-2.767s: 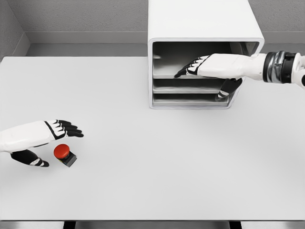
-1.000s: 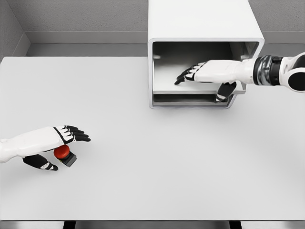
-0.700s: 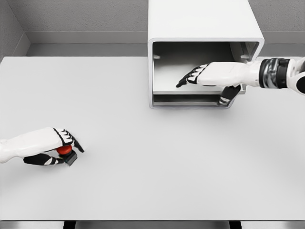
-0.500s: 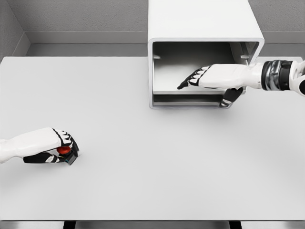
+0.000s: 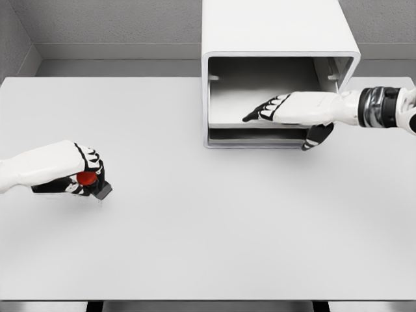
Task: Slide open multi-storey tabletop storage cabinets and put open load switch and slide close multi-storey tabletop storage cabinets
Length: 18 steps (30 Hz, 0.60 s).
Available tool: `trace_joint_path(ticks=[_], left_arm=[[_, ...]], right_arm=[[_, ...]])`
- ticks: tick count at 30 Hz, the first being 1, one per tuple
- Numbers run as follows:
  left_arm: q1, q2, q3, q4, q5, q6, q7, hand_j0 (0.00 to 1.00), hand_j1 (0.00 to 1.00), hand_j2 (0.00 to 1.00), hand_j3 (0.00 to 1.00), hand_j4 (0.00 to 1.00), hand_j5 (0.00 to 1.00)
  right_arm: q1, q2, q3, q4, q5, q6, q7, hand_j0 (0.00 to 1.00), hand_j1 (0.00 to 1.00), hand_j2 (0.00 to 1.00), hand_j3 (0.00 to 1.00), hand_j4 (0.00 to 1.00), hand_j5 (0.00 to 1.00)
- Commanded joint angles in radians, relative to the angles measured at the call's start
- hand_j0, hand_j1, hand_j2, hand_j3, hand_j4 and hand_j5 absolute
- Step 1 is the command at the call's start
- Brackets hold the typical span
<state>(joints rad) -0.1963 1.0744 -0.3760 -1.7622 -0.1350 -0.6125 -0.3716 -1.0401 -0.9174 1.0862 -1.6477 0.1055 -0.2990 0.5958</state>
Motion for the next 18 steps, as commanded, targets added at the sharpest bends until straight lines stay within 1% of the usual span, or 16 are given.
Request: trace_joint_path(ticks=[1,3,7,9,12,15,18], left_arm=[[-0.003,-0.001,-0.001,-0.002,0.015,0.002,0.0,0.32,0.32,0.32,0.32,0.32,0.32],[-0.018,-0.001,-0.001,-0.002,0.026,0.002,0.0,0.32,0.32,0.32,0.32,0.32,0.32],[-0.081,-0.007,-0.004,-0.002,0.044,0.002,0.002,0.32,0.32,0.32,0.32,0.32,0.32],[-0.101,-0.008,-0.006,-0.002,0.052,0.002,0.002,0.32,0.32,0.32,0.32,0.32,0.32],[-0.12,-0.011,-0.008,-0.002,0.052,0.002,0.0,0.32,0.32,0.32,0.32,0.32,0.32],[-0.13,-0.033,-0.011,-0.002,0.052,0.002,0.0,0.32,0.32,0.32,0.32,0.32,0.32],[-0.146,-0.054,-0.014,-0.002,0.052,0.002,0.0,0.32,0.32,0.32,0.32,0.32,0.32]], right_arm=[[0.0,-0.005,0.011,-0.009,-0.001,-0.057,0.015,1.0,1.0,1.0,1.0,1.0,1.0],[0.0,-0.006,0.011,-0.009,-0.001,-0.084,0.015,1.0,1.0,1.0,1.0,1.0,1.0],[0.003,-0.023,0.011,-0.018,-0.001,-0.135,0.015,1.0,1.0,1.0,1.0,1.0,1.0],[0.005,-0.032,0.011,-0.018,-0.001,-0.176,0.015,1.0,1.0,1.0,1.0,1.0,1.0],[0.006,-0.038,0.011,-0.02,-0.001,-0.219,0.015,1.0,1.0,1.0,1.0,1.0,1.0],[0.014,-0.054,0.011,-0.023,-0.003,-0.261,0.015,1.0,1.0,1.0,1.0,1.0,1.0],[0.017,-0.063,0.011,-0.024,-0.003,-0.281,0.015,1.0,1.0,1.0,1.0,1.0,1.0]])
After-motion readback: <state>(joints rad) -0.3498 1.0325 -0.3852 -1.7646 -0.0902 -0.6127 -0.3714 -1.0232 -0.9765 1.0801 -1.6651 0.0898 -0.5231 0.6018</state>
